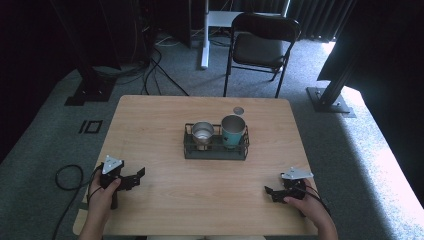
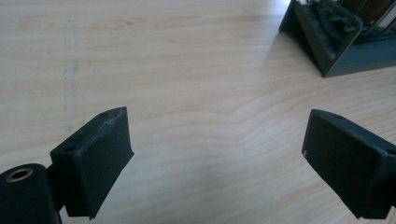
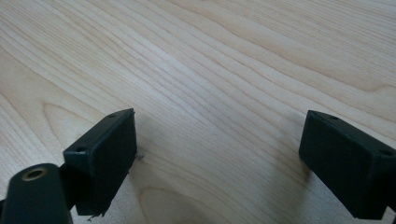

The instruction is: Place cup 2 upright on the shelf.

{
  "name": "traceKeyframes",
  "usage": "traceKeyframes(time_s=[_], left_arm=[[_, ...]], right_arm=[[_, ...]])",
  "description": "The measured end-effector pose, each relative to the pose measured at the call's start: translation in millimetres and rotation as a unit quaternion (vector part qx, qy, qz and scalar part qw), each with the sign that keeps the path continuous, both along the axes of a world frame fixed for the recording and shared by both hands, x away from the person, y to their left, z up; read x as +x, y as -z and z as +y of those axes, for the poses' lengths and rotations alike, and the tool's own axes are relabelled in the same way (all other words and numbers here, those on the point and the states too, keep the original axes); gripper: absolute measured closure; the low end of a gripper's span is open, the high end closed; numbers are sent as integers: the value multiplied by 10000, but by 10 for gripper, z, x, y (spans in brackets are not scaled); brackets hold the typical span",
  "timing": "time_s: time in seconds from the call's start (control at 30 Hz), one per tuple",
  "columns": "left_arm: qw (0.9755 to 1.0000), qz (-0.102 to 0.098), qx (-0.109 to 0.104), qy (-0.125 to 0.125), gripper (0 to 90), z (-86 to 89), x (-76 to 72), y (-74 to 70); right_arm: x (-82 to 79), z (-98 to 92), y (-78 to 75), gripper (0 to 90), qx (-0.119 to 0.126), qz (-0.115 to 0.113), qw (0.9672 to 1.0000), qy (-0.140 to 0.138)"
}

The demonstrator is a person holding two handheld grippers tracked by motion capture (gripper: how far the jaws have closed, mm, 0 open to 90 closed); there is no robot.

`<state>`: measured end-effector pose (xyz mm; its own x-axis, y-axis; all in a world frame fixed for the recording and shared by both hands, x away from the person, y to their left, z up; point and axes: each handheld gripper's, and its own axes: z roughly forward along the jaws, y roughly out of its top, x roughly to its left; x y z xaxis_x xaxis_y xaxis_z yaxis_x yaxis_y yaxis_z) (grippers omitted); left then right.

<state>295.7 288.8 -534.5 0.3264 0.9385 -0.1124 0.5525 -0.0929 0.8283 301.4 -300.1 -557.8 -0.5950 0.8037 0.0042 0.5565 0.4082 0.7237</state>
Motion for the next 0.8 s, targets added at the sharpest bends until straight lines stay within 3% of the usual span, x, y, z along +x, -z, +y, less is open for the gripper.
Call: traceKeyframes(time_s=[0.1,0.33,0.47,0.7,0.8], left_arm=[[9999,74,-10,-95,89,31,-38,35],[9989,194,212,-363,89,77,-93,81],[9972,294,415,-553,88,118,-126,91],[9950,436,547,-719,89,168,-160,119],[9927,539,652,-855,89,192,-176,132]], right_arm=[[0,0,0,109,0,-1,10000,0],[0,0,0,109,2,-2,10000,0],[-1,0,0,109,2,-1,10000,-1],[0,0,0,109,2,-2,10000,-1],[0,0,0,109,2,-1,10000,-2]])
